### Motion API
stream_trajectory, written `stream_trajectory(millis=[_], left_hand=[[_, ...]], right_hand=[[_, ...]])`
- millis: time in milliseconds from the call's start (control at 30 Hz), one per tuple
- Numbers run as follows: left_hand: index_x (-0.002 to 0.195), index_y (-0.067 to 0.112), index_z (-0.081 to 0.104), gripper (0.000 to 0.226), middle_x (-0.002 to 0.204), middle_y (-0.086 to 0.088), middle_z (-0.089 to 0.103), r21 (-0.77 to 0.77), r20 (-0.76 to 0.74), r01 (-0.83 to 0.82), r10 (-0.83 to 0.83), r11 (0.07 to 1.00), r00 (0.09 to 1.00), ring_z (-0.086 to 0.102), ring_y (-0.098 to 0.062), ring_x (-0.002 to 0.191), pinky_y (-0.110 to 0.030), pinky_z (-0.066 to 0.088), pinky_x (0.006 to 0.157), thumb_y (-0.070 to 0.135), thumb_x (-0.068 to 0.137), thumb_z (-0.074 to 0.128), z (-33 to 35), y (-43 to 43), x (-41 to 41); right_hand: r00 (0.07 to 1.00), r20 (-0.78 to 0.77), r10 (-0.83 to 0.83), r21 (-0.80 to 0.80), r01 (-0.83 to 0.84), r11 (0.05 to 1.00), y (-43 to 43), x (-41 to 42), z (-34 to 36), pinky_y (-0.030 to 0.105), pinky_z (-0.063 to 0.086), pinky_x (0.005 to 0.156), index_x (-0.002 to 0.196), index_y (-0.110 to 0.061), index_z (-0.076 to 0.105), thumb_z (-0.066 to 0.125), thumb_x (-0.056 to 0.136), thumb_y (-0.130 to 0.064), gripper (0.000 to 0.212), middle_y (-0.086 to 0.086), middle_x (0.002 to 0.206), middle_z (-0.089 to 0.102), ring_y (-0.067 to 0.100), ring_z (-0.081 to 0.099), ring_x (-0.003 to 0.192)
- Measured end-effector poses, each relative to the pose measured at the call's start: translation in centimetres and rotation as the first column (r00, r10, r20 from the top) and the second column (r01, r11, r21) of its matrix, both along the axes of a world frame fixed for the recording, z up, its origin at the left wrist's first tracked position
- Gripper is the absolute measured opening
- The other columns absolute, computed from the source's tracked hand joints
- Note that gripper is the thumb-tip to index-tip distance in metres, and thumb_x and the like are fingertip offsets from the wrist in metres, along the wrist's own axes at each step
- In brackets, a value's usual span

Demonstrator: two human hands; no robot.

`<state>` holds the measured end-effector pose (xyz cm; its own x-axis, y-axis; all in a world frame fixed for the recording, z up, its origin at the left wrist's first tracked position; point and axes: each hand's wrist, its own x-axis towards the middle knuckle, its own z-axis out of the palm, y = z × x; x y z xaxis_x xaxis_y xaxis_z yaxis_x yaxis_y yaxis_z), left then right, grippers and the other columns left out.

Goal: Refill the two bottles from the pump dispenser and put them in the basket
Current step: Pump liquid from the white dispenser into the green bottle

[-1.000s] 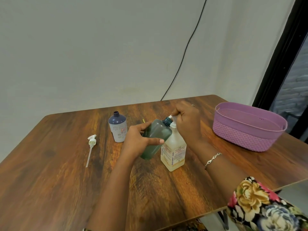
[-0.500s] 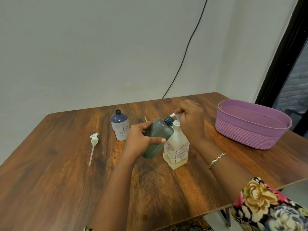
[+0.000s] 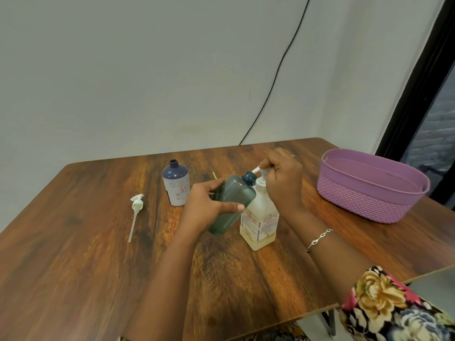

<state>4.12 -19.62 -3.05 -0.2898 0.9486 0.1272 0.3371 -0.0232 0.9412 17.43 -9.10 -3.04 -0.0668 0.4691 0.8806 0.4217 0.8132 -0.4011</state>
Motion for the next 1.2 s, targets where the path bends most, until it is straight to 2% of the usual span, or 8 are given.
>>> stream_trajectory(millis=[100,167,333,467,600,833,1067,1200], left_hand=[[0.130,0.016,0.053,0.074,0.113,0.002,0.058,0.003,0.007,-0.001,0.001,1.000,1.000,0.052,-0.018,0.105,-0.034,0.044,0.087,0.015,0.061,0.082,0.2,0.1,0.0],[0.131,0.016,0.052,0.077,0.118,0.000,0.058,0.002,0.000,0.005,-0.005,1.000,1.000,0.052,-0.019,0.107,-0.034,0.044,0.088,0.016,0.061,0.082,0.1,0.2,0.1],[0.132,0.016,0.052,0.080,0.122,-0.001,0.058,0.002,-0.020,-0.007,0.007,1.000,1.000,0.053,-0.018,0.109,-0.039,0.044,0.095,0.017,0.059,0.084,0.0,0.5,0.2],[0.133,0.016,0.050,0.080,0.122,-0.001,0.057,-0.002,-0.010,-0.007,0.007,1.000,1.000,0.052,-0.019,0.106,-0.036,0.045,0.089,0.017,0.061,0.083,0.1,0.4,0.2],[0.132,0.016,0.051,0.078,0.121,-0.001,0.057,0.007,-0.007,0.003,-0.003,1.000,1.000,0.052,-0.018,0.105,-0.035,0.045,0.089,0.016,0.060,0.083,0.4,0.4,0.3],[0.129,0.014,0.054,0.077,0.117,-0.002,0.060,0.005,-0.020,-0.006,0.006,1.000,1.000,0.054,-0.020,0.107,-0.037,0.045,0.092,0.017,0.058,0.084,0.0,0.9,0.4],[0.128,0.015,0.055,0.074,0.117,-0.001,0.060,0.003,-0.021,0.017,-0.017,1.000,1.000,0.054,-0.020,0.106,-0.042,0.046,0.094,0.018,0.060,0.083,0.2,0.5,0.3],[0.128,0.015,0.054,0.073,0.113,0.002,0.058,0.006,-0.032,0.020,-0.020,1.000,0.999,0.053,-0.020,0.107,-0.043,0.046,0.095,0.018,0.061,0.083,0.3,0.6,0.3]], right_hand=[[1.000,0.011,-0.019,0.003,0.019,1.000,0.0,0.0,0.1,0.036,0.038,0.050,0.054,-0.004,0.051,0.050,0.065,0.014,0.021,0.006,0.055,0.050,0.022,0.045,0.052],[0.999,0.014,-0.053,0.045,0.052,0.998,0.0,-0.2,-0.6,0.039,0.040,0.048,0.055,-0.003,0.050,0.050,0.061,0.019,0.023,0.007,0.056,0.050,0.024,0.046,0.053],[0.998,0.000,-0.065,0.059,0.064,0.996,-0.1,-0.8,-2.1,0.040,0.040,0.045,0.055,-0.003,0.049,0.038,0.062,0.012,0.019,0.007,0.059,0.050,0.024,0.047,0.057],[0.999,-0.013,-0.031,-0.011,0.031,0.999,-0.4,0.0,-1.1,0.037,0.044,0.051,0.059,-0.002,0.057,0.039,0.072,-0.005,0.023,0.007,0.061,0.056,0.021,0.051,0.059],[1.000,0.029,-0.006,-0.073,0.009,0.997,-0.4,0.5,0.9,0.039,0.043,0.053,0.056,-0.003,0.057,0.049,0.065,0.007,0.017,0.007,0.057,0.055,0.022,0.050,0.054],[0.996,0.034,-0.085,0.016,0.084,0.996,-0.1,-0.4,-1.2,0.031,0.033,0.049,0.052,-0.006,0.046,0.045,0.053,0.019,0.024,0.006,0.054,0.046,0.021,0.042,0.052],[1.000,-0.018,-0.017,-0.052,0.016,0.999,-0.1,0.0,0.7,0.038,0.043,0.052,0.052,-0.002,0.055,0.042,0.061,0.010,0.020,0.007,0.054,0.053,0.022,0.049,0.052],[0.998,-0.007,-0.056,0.004,0.056,0.998,-0.2,-0.4,0.2,0.037,0.040,0.048,0.051,-0.003,0.050,0.043,0.057,0.014,0.020,0.007,0.052,0.049,0.023,0.045,0.049]])
